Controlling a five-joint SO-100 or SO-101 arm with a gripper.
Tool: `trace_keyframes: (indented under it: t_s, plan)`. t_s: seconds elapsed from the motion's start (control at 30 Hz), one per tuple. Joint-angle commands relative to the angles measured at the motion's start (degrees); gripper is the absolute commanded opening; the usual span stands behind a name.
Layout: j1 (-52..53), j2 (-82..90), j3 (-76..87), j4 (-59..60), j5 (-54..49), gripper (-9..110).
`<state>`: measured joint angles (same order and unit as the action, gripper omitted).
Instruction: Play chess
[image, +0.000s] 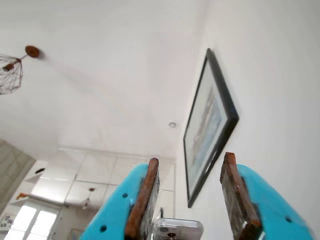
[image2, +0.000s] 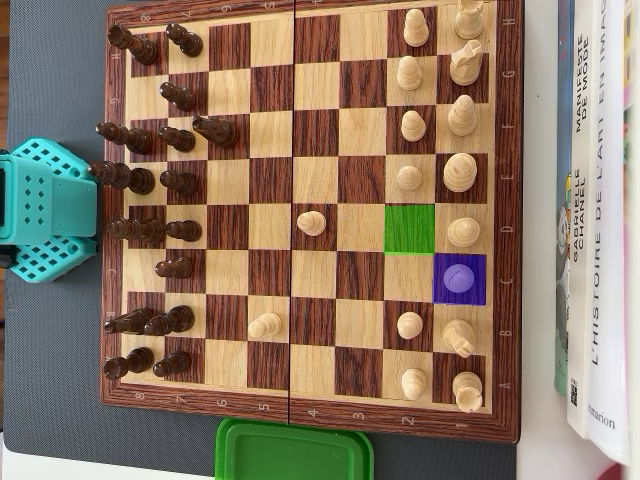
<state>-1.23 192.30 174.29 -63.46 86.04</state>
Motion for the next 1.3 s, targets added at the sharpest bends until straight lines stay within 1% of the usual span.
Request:
trace_keyframes:
  t_s: [0.0, 0.23, 0.77, 0.87, 1.13, 1.27]
  plan:
    - [0.35, -0.62, -3.08, 8.44, -0.18, 18]
    - [0.35, -0.62, -6.77, 33.13, -0.18, 18]
    - [0.35, -0.7, -21.09, 102.83, -0.26, 18]
    - [0.62, -0.62, -20.83, 110.83, -0.26, 18]
    - [3.78, -1.41, -22.32, 127.18, -0.26, 18]
    - [3.78, -8.17, -25.75, 134.21, -0.26, 18]
